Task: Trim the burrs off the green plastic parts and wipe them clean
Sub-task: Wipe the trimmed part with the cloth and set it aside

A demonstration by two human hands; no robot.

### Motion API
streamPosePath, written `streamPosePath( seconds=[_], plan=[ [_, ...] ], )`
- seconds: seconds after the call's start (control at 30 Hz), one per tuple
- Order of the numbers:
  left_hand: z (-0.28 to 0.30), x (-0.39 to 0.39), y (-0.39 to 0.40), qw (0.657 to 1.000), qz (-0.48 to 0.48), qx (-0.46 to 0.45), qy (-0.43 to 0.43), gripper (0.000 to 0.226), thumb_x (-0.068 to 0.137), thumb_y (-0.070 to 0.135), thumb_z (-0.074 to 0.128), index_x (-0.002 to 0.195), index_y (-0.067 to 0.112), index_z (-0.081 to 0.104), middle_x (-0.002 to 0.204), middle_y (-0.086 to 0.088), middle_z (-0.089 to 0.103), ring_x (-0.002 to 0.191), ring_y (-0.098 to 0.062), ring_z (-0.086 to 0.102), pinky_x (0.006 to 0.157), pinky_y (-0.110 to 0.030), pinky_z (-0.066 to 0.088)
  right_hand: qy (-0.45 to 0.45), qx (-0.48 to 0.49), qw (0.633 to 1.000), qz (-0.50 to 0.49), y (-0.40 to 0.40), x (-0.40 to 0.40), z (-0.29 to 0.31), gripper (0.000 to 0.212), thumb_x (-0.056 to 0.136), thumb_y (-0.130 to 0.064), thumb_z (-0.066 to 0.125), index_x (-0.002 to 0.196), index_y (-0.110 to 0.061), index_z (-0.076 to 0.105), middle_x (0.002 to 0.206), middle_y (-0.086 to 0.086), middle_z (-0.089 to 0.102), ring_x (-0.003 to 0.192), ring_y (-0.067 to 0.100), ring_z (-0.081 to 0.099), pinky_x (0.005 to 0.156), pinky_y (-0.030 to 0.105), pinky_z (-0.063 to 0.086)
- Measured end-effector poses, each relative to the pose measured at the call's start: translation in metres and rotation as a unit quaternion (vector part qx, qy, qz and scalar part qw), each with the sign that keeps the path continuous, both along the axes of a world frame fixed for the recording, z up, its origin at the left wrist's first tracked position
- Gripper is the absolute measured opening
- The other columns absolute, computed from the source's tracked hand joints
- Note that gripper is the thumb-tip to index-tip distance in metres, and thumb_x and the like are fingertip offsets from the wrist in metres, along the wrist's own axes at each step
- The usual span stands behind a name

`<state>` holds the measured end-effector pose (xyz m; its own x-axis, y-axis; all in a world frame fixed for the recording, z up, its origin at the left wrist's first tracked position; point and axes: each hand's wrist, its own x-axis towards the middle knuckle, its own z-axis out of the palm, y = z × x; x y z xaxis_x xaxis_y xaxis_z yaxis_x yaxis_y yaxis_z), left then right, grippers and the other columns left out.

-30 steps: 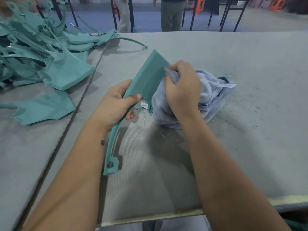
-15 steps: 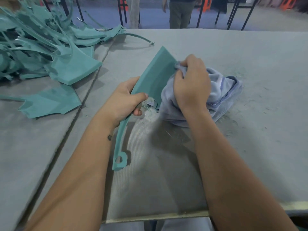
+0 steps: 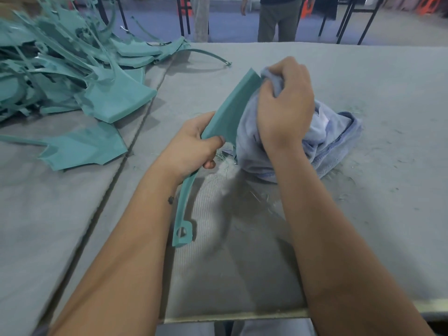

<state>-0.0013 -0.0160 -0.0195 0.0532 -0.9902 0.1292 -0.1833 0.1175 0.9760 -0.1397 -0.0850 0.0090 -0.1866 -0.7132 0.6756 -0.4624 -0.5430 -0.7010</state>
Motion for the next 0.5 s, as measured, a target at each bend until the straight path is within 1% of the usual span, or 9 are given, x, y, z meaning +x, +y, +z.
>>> streamPosePath(
  seconds=[0.1, 0.17, 0.23, 0.27, 0.33, 0.37, 0.4, 0.47, 0.5],
  plan=[
    [-0.002, 0.002, 0.0, 1.0, 0.001, 0.0, 0.005, 0.043, 0.088, -0.007, 0.046, 0.098, 0.031, 0.063, 0.069, 0.006, 0.051, 0.039, -0.008, 0.034, 0.043, -0.024, 0.038, 0.015, 0.015, 0.999, 0.024, -0.002, 0.0, 0.001, 0.015, 0.086, -0.01, 0.051, 0.094, -0.013, 0.064, 0.096, 0.001, 0.06, 0.08, 0.003, 0.048, 0.07, 0.012, 0.036],
    [-0.004, 0.003, 0.0, 1.0, 0.005, 0.003, 0.014, 0.043, 0.087, -0.005, 0.046, 0.098, 0.033, 0.064, 0.07, 0.005, 0.052, 0.038, -0.009, 0.034, 0.043, -0.024, 0.038, 0.039, -0.007, 0.997, 0.059, 0.002, 0.003, 0.0, 0.015, 0.087, -0.011, 0.053, 0.094, -0.012, 0.066, 0.094, 0.002, 0.059, 0.08, 0.005, 0.05, 0.072, 0.012, 0.037],
    [-0.005, 0.004, 0.0, 1.0, 0.003, 0.001, 0.02, 0.041, 0.086, -0.002, 0.049, 0.099, 0.032, 0.065, 0.071, 0.003, 0.052, 0.037, -0.011, 0.035, 0.043, -0.024, 0.038, 0.039, -0.002, 0.997, 0.067, 0.002, 0.0, -0.001, 0.018, 0.086, -0.012, 0.053, 0.097, -0.013, 0.068, 0.095, 0.001, 0.061, 0.083, 0.006, 0.052, 0.075, 0.011, 0.037],
    [-0.005, 0.004, 0.0, 1.0, -0.001, -0.003, 0.025, 0.039, 0.085, -0.002, 0.05, 0.1, 0.03, 0.066, 0.071, 0.001, 0.051, 0.037, -0.011, 0.035, 0.043, -0.024, 0.038, 0.04, 0.022, 0.997, 0.055, -0.001, -0.004, -0.002, 0.02, 0.086, -0.013, 0.052, 0.098, -0.016, 0.068, 0.098, 0.001, 0.062, 0.086, 0.007, 0.054, 0.076, 0.011, 0.038],
    [-0.005, 0.004, 0.0, 0.999, -0.011, -0.01, 0.032, 0.037, 0.087, -0.006, 0.05, 0.102, 0.023, 0.067, 0.069, -0.001, 0.051, 0.036, -0.011, 0.034, 0.043, -0.023, 0.038, 0.063, 0.111, 0.992, 0.01, -0.009, -0.018, -0.004, 0.025, 0.086, -0.017, 0.049, 0.102, -0.022, 0.068, 0.103, -0.001, 0.065, 0.09, 0.011, 0.058, 0.074, 0.02, 0.042],
    [-0.005, 0.003, 0.0, 0.999, -0.013, -0.01, 0.031, 0.037, 0.089, -0.009, 0.048, 0.103, 0.02, 0.067, 0.066, 0.001, 0.051, 0.035, -0.011, 0.033, 0.043, -0.023, 0.038, 0.075, 0.165, 0.983, -0.018, -0.013, -0.026, -0.005, 0.026, 0.087, -0.02, 0.048, 0.104, -0.025, 0.068, 0.104, -0.004, 0.067, 0.088, 0.011, 0.057, 0.066, 0.02, 0.041],
    [-0.005, 0.003, 0.0, 0.999, -0.014, -0.009, 0.031, 0.037, 0.09, -0.01, 0.047, 0.104, 0.018, 0.066, 0.063, 0.004, 0.051, 0.035, -0.011, 0.033, 0.044, -0.022, 0.038, 0.077, 0.213, 0.973, -0.045, -0.016, -0.033, -0.006, 0.027, 0.088, -0.022, 0.048, 0.106, -0.027, 0.069, 0.103, -0.008, 0.068, 0.084, 0.009, 0.054, 0.057, 0.017, 0.035],
    [-0.005, 0.002, 0.0, 0.999, -0.011, -0.005, 0.03, 0.036, 0.091, -0.01, 0.047, 0.104, 0.018, 0.066, 0.058, 0.009, 0.051, 0.035, -0.01, 0.033, 0.044, -0.021, 0.038, 0.071, 0.254, 0.962, -0.071, -0.018, -0.04, -0.007, 0.028, 0.09, -0.023, 0.048, 0.106, -0.03, 0.069, 0.098, -0.012, 0.068, 0.079, 0.009, 0.05, 0.051, 0.015, 0.025],
    [-0.005, 0.002, 0.0, 1.0, -0.008, -0.003, 0.026, 0.036, 0.091, -0.01, 0.047, 0.105, 0.017, 0.066, 0.057, 0.01, 0.05, 0.036, -0.01, 0.033, 0.044, -0.021, 0.038, 0.076, 0.247, 0.964, -0.066, -0.018, -0.039, -0.007, 0.029, 0.09, -0.022, 0.048, 0.107, -0.028, 0.07, 0.097, -0.012, 0.068, 0.08, 0.01, 0.051, 0.052, 0.015, 0.028]
  ],
)
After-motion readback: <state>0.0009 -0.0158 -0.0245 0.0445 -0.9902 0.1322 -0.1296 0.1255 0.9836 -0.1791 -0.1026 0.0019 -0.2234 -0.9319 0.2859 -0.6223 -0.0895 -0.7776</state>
